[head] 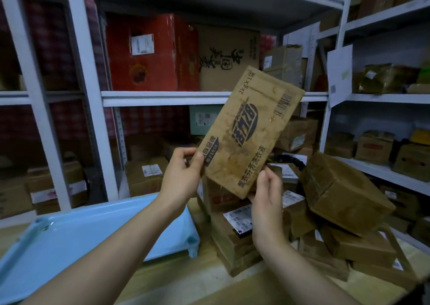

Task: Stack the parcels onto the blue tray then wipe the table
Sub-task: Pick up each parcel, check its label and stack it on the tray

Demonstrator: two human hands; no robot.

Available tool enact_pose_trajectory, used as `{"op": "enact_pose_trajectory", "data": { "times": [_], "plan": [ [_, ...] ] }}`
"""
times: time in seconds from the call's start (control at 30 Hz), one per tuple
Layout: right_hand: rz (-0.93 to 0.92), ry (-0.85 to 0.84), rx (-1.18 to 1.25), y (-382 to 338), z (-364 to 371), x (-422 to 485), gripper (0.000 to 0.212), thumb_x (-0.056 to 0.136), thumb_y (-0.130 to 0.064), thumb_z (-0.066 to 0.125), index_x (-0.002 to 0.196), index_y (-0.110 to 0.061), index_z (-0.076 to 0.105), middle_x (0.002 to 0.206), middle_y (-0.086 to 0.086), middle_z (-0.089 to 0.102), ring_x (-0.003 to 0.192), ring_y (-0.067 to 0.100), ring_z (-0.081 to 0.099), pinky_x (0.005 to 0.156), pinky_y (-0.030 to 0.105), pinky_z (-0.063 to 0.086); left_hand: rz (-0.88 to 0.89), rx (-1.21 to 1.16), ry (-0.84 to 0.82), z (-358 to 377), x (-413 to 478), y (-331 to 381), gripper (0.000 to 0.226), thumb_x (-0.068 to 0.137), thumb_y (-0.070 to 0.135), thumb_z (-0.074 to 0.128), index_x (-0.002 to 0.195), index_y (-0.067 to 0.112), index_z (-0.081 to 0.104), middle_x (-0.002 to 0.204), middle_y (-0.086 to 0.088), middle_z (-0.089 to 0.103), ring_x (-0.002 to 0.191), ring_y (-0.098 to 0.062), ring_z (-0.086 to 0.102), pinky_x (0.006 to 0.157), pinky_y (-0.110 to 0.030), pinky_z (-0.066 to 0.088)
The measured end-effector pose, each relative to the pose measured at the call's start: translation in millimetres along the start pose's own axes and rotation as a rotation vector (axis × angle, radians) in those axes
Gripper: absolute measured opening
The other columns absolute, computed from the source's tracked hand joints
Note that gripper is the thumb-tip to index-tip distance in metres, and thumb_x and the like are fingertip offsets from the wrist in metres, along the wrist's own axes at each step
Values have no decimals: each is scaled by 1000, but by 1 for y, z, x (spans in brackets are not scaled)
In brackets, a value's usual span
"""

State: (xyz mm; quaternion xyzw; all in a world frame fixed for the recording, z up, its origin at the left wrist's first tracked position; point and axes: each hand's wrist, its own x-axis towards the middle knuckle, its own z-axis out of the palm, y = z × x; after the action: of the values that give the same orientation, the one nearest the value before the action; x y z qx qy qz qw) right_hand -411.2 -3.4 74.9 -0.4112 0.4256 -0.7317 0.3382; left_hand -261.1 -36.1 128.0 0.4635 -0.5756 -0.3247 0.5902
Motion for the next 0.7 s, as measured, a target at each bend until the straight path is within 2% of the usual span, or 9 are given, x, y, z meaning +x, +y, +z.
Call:
{"op": "enact_pose_trajectory", "data": {
  "times": [0.07,0.17,0.27,0.33,0.43,0.53,0.6,0.7],
  "plan": [
    [55,-17,56,0,4,2,20,104,-44,38,117,-36,51,118,-9,61,108,2,61,93,33,51,-25,-12,45,-9,0,1,16,96,41,53,100,26,56,103,0,68,94,-13,67,81,-35,56],
    [98,-42,140,-4,5,5,18,105,-42,37,105,-37,54,114,-5,66,108,10,63,97,36,50,-43,-19,54,-16,-1,1,20,96,44,52,98,24,54,101,-2,67,94,-16,65,75,-33,53],
    [95,-67,139,-9,5,6,25,105,-44,38,116,-31,56,119,-3,68,113,12,64,104,39,48,-33,-40,37,-19,-2,-2,19,97,42,52,104,26,55,109,-2,64,97,-16,64,73,-29,53],
    [89,-73,128,-10,6,9,33,105,-44,38,129,-26,53,123,-2,68,115,12,63,106,41,47,-15,-41,25,-20,-2,-5,19,97,41,51,111,29,56,118,-2,60,102,-15,62,79,-31,55],
    [78,-90,76,-10,7,12,38,105,-44,38,137,-27,51,128,-2,65,119,13,61,107,44,46,-16,-64,6,-21,-4,-7,23,98,40,49,119,31,56,124,-4,56,106,-15,62,90,-37,56],
    [73,-101,33,-10,5,14,41,105,-45,37,142,-32,48,131,-5,64,122,15,59,108,44,44,-50,-82,2,-23,-3,-6,23,100,40,45,120,34,56,123,-3,58,105,-17,64,89,-42,57],
    [95,-90,-9,-9,3,17,45,105,-45,37,147,-29,44,132,-1,63,121,18,59,109,44,42,-65,-92,16,-25,-2,-5,23,102,38,42,119,33,56,118,-2,63,103,-17,65,89,-44,56],
    [123,-150,-64,-4,1,19,42,104,-41,42,139,-21,54,129,3,66,120,17,61,99,33,48,-89,-116,15,-28,-2,-4,22,103,32,41,117,30,58,109,2,69,99,-14,67,89,-40,56]
  ]
}}
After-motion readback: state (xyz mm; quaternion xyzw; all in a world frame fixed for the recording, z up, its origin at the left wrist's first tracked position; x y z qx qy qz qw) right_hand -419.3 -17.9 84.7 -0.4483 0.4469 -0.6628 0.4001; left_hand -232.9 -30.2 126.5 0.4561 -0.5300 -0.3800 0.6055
